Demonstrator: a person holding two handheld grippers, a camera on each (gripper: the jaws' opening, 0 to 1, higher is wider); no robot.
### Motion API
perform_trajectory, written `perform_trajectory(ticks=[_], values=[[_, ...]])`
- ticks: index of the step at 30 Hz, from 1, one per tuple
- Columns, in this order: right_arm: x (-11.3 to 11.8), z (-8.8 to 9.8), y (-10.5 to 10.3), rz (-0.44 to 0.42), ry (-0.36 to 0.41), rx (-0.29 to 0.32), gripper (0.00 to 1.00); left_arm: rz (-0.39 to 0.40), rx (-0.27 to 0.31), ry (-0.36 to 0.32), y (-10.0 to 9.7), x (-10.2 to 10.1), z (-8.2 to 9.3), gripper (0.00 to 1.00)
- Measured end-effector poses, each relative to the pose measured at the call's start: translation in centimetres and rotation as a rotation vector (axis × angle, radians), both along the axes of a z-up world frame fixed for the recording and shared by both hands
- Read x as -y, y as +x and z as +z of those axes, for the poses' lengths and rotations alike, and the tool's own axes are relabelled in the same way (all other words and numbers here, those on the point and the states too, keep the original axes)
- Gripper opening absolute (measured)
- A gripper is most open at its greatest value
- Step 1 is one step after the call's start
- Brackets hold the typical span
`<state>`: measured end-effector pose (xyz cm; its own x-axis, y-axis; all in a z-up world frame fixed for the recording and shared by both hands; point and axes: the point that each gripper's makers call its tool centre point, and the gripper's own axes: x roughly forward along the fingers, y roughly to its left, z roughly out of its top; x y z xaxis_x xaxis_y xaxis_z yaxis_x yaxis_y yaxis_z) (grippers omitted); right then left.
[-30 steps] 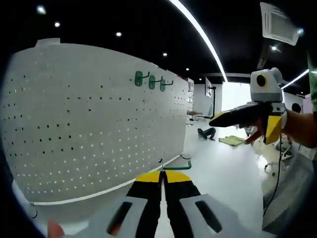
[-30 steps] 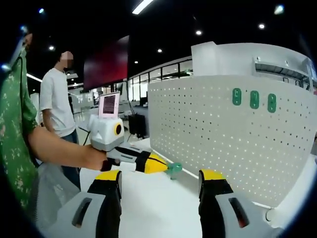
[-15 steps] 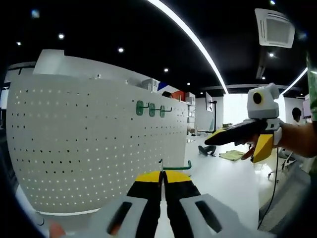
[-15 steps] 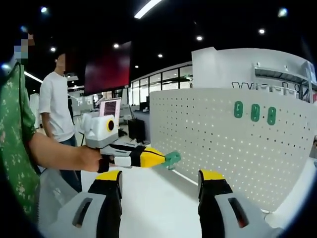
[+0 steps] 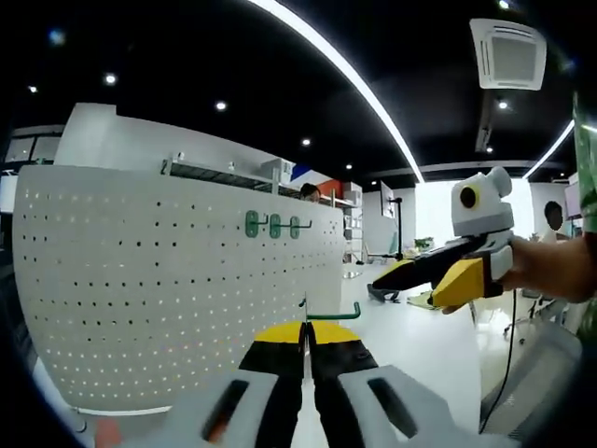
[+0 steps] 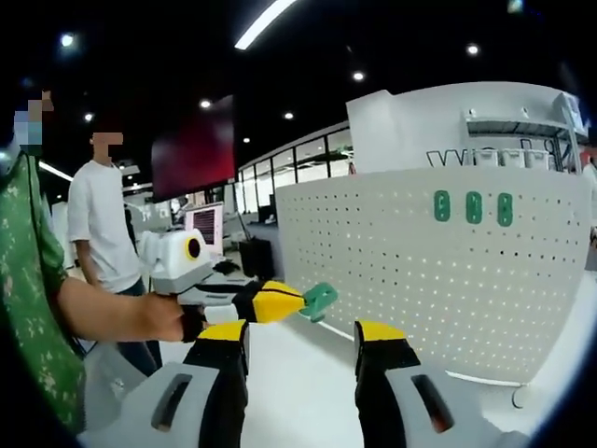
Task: Insert the hook assembly into the mounting plate slot until the hook locks in place.
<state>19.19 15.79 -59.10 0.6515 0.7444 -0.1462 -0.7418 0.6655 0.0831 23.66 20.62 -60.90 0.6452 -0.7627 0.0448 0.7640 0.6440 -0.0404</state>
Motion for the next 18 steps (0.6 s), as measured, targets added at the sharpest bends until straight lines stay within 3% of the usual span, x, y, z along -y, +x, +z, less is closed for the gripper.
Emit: perform_trajectory(ticks=[12,18], values=[[-0.1,-0.2,0.6,-0.008,0.011,-0.031,0.22,-0.025,0.012,-0.009,-0.5,0.8,0.6,0.01],[-0.2,-0.1,0.8,-0.012,0.028,-0.042,0.16,-0.040,0.016,-0.016,-0.9,1.2,0.9,0.01]])
